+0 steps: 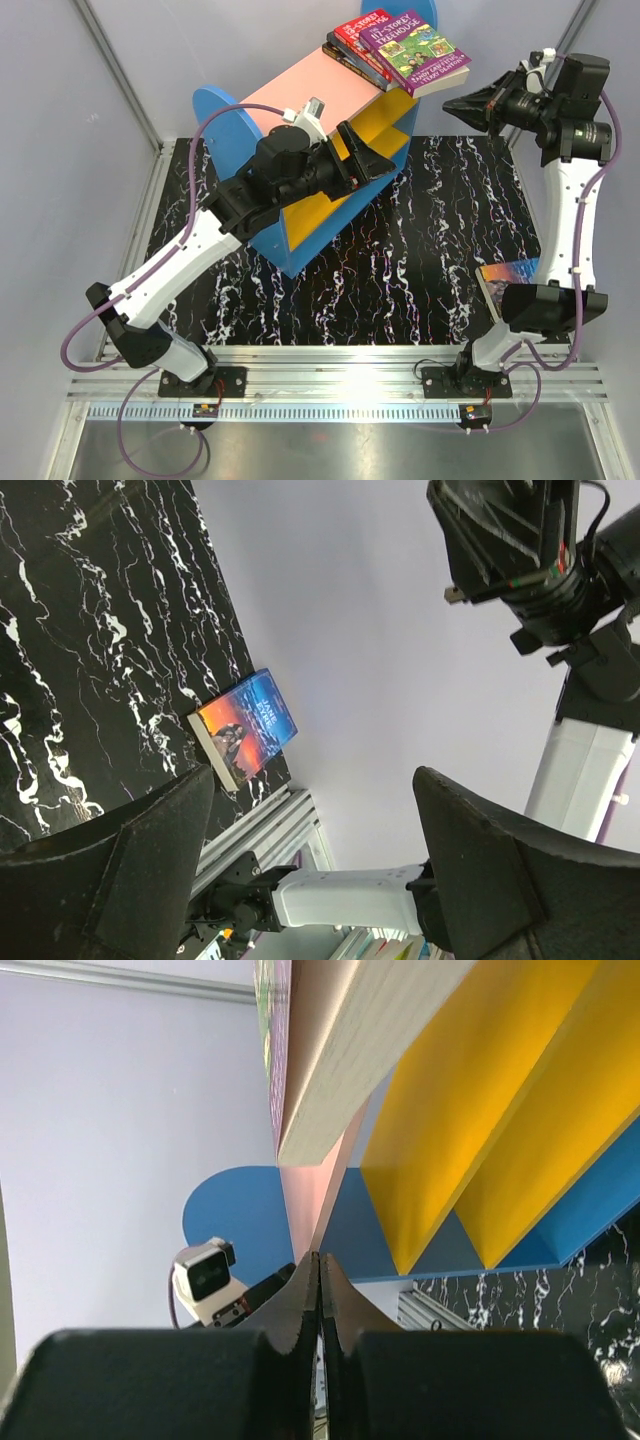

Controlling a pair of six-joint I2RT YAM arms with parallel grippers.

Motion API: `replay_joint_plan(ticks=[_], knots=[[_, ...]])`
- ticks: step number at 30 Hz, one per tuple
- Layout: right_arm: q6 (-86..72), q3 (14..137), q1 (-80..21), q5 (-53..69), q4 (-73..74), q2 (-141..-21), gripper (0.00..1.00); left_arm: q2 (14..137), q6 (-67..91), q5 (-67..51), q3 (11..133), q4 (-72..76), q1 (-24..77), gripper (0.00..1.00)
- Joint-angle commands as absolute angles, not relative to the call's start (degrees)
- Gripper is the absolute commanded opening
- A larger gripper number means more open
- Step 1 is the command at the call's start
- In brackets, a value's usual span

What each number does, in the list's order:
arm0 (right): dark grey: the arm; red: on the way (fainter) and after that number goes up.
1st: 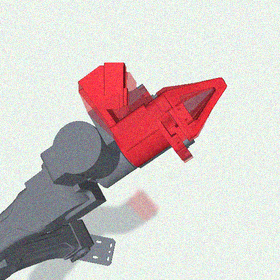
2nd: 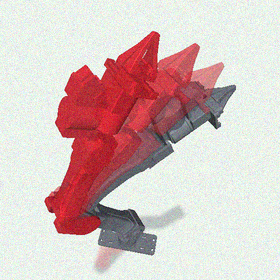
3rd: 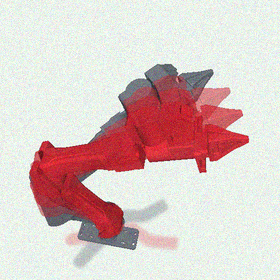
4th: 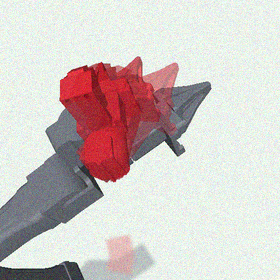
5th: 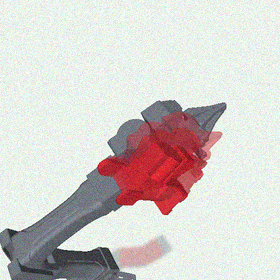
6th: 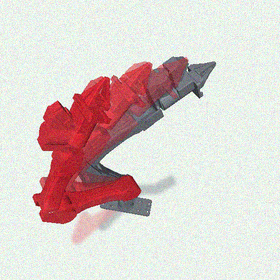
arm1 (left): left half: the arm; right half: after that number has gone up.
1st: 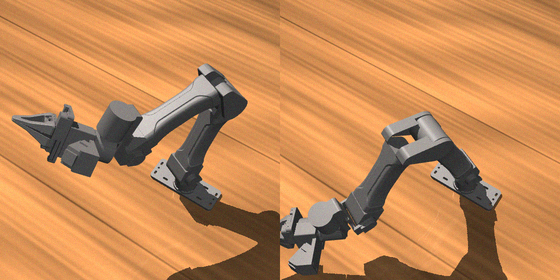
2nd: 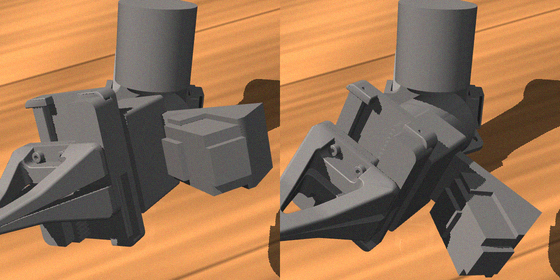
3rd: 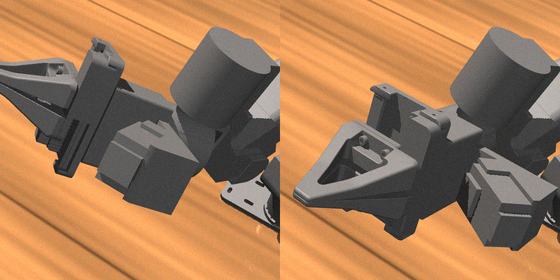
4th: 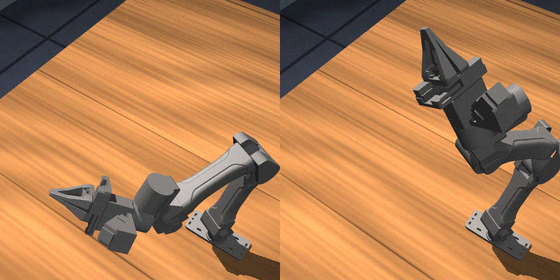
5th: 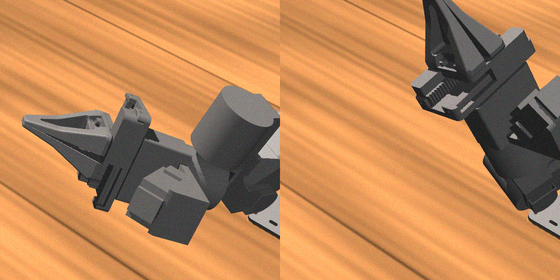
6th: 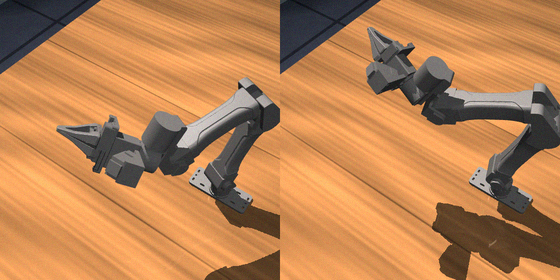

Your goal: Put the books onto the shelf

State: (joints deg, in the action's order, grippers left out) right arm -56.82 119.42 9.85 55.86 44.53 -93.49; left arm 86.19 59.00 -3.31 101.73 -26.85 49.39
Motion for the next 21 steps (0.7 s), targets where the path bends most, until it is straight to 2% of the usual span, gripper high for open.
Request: replay_joint_plan(ticks=[1,8,21], knots=[[-58.9,123.8,10.0,53.9,40.3,-96.4,0.05,85.4,59.2,-4.6,102.5,-24.4,49.7,0.83],[-62.6,131.2,10.0,53.3,37.6,-101.9,0.05,83.9,58.9,-3.4,101.3,-24.9,49.8,0.83],[-66.3,132.1,7.4,51.7,32.9,-105.2,0.06,83.8,58.4,-3.2,101.0,-25.2,49.7,0.83]])
